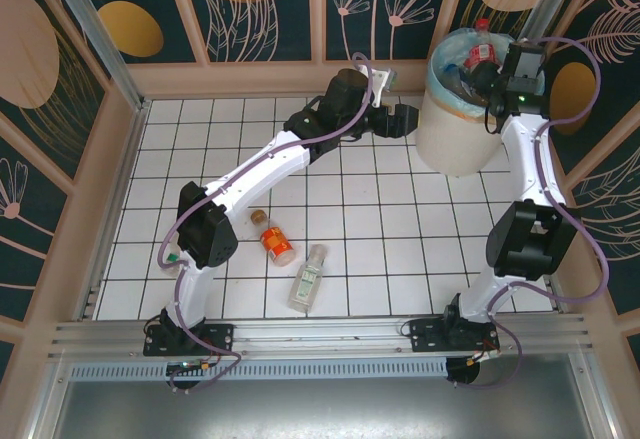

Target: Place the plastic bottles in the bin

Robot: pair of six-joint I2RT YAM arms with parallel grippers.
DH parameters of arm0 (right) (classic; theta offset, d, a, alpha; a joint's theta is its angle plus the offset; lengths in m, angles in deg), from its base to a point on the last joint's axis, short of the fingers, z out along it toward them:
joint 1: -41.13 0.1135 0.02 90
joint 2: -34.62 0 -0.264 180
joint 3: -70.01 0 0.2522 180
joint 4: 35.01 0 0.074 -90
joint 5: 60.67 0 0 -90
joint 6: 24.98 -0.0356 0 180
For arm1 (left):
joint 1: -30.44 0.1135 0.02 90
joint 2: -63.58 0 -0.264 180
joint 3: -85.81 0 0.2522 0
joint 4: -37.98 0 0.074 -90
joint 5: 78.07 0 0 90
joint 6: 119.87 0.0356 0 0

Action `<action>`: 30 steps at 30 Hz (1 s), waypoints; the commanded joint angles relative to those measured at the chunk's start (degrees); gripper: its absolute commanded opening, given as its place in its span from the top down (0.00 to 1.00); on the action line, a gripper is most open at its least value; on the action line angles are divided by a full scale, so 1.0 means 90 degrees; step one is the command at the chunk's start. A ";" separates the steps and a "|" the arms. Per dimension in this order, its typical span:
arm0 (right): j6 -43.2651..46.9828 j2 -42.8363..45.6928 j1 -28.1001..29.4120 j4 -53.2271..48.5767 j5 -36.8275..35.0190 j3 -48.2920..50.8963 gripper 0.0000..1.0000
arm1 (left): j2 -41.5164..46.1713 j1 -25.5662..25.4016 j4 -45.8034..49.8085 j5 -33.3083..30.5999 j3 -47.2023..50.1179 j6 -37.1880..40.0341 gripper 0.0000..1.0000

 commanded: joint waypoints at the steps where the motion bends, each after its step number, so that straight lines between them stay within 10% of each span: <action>1: 0.0006 -0.0166 0.0116 -0.0828 0.0797 -0.0271 0.55 | 0.0169 -0.0003 -0.0112 0.0039 0.0020 0.0104 0.16; 30: -0.0316 -0.0978 0.1107 -0.0769 0.2602 -0.1477 0.51 | 0.0491 -0.0003 -0.0142 -0.0194 0.0568 0.0231 0.16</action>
